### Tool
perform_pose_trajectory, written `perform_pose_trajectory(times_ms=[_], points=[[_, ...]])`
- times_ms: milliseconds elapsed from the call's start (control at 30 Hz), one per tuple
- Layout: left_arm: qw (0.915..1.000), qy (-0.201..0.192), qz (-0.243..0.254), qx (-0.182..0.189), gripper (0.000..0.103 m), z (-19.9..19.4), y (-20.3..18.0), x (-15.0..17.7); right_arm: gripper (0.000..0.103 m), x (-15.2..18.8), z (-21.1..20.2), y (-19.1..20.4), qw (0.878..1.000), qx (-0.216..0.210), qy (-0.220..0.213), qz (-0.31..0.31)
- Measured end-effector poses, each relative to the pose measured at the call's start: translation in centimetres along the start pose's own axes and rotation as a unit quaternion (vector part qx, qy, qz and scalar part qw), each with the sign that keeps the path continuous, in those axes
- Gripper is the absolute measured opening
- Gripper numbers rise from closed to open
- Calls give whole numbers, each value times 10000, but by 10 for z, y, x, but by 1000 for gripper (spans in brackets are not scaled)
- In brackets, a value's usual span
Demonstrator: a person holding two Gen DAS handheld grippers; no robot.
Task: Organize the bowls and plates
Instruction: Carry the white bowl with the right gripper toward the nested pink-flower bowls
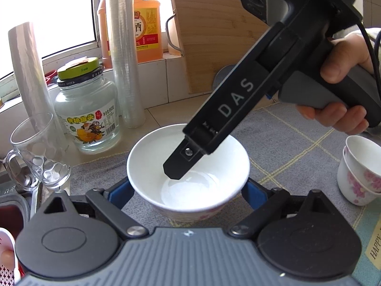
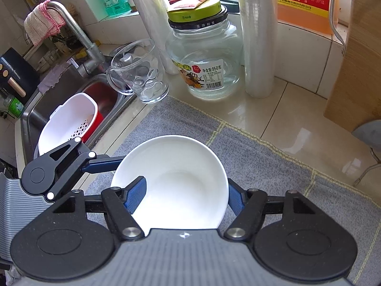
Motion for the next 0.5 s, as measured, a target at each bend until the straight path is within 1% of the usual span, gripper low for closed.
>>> perform_pose_trajectory(times_ms=[233,500], points=[[9999,75,80,108,95,-14,-20,-1,76,20,-20,5,10000,9,-38,78],[9994,57,188,288,96,-31,-48,-1,77,47,-47,7,9997,72,-88,206]])
Point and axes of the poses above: each gripper's, at about its wrist camera, not at the fingertips, and z roughly the way its jaws point, y to its left, x to its underside, the point moved 2 cm from there along z, roughly the way its jaws point, and after that the axes turned 2 degrees about -z, right-handed, at the moved point
